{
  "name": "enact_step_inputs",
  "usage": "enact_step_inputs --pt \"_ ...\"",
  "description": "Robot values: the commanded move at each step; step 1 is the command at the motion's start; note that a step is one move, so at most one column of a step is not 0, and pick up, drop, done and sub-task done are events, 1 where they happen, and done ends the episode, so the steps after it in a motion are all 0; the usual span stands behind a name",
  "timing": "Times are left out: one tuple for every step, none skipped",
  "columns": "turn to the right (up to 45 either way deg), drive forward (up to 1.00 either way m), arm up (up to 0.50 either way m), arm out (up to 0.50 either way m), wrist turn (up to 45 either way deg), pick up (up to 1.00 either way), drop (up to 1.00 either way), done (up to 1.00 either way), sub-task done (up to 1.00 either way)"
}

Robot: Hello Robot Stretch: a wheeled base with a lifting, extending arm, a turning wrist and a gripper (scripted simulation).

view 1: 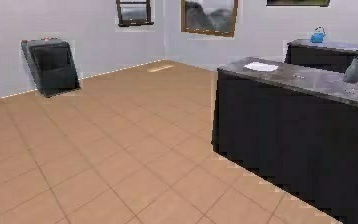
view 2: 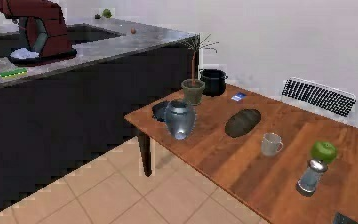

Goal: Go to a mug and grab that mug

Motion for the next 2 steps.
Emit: enact_step_inputs --pt "27.0 0.00 0.00 0.00 0.0 0.00 0.00 0.00 0.00" --pt "45.0 0.00 0.00 0.00 0.0 0.00 0.00 0.00 0.00"
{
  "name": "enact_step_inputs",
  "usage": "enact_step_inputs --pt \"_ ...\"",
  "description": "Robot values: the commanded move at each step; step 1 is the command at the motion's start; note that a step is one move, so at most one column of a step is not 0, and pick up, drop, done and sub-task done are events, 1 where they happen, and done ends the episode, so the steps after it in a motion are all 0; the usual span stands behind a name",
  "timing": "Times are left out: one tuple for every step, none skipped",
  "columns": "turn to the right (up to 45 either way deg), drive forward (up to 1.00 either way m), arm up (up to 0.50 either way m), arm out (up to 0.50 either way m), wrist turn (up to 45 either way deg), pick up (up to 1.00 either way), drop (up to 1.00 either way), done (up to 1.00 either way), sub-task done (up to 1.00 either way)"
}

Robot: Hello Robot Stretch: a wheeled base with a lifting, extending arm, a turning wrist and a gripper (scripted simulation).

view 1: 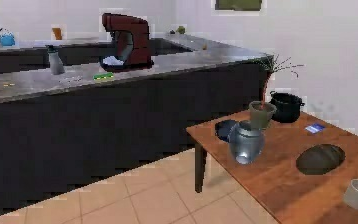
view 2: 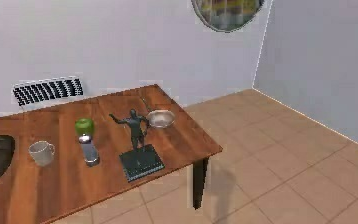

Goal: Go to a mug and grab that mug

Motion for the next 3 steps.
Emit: enact_step_inputs --pt "45.0 0.00 0.00 0.00 0.0 0.00 0.00 0.00 0.00" --pt "36.0 0.00 0.00 0.00 0.0 0.00 0.00 0.00 0.00" --pt "0.0 0.40 0.00 0.00 0.0 0.00 0.00 0.00 0.00"
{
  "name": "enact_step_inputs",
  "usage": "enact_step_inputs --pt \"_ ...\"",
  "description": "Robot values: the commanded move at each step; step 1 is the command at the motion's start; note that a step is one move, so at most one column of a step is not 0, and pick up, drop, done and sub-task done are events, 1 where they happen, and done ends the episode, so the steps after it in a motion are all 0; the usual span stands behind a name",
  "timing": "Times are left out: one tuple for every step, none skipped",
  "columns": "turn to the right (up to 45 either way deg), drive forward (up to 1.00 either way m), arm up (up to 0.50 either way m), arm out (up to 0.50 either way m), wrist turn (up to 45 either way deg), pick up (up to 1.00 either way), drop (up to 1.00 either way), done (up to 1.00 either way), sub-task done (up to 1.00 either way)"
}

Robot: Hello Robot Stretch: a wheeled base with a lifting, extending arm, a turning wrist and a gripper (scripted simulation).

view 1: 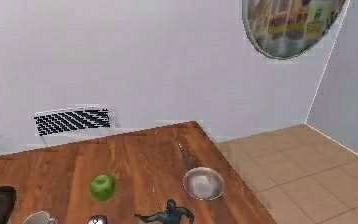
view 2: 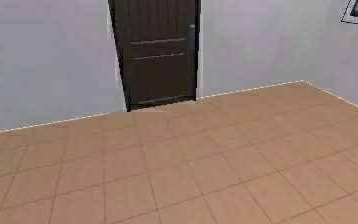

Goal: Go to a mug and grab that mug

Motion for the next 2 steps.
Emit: enact_step_inputs --pt "-45.0 0.00 0.00 0.00 0.0 0.00 0.00 0.00 0.00" --pt "-45.0 0.00 0.00 0.00 0.0 0.00 0.00 0.00 0.00"
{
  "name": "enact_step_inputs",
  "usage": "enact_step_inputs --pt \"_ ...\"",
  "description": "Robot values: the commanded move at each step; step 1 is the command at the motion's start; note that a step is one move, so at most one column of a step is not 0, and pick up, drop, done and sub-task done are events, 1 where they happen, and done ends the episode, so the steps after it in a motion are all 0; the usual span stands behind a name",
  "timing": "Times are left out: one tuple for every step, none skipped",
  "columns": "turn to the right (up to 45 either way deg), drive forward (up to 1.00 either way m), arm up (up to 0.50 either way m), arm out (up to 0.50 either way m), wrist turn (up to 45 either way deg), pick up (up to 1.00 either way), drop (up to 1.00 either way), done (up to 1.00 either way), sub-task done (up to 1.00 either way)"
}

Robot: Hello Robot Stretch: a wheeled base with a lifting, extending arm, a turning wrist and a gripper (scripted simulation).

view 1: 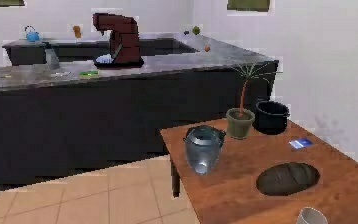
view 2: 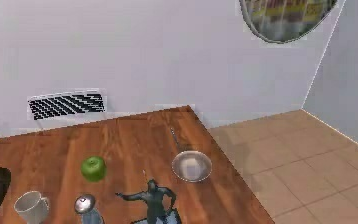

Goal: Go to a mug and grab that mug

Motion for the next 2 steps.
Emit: enact_step_inputs --pt "-39.0 0.00 0.00 0.00 0.0 0.00 0.00 0.00 0.00" --pt "0.0 0.00 0.50 0.00 0.0 0.00 0.00 0.00 0.00"
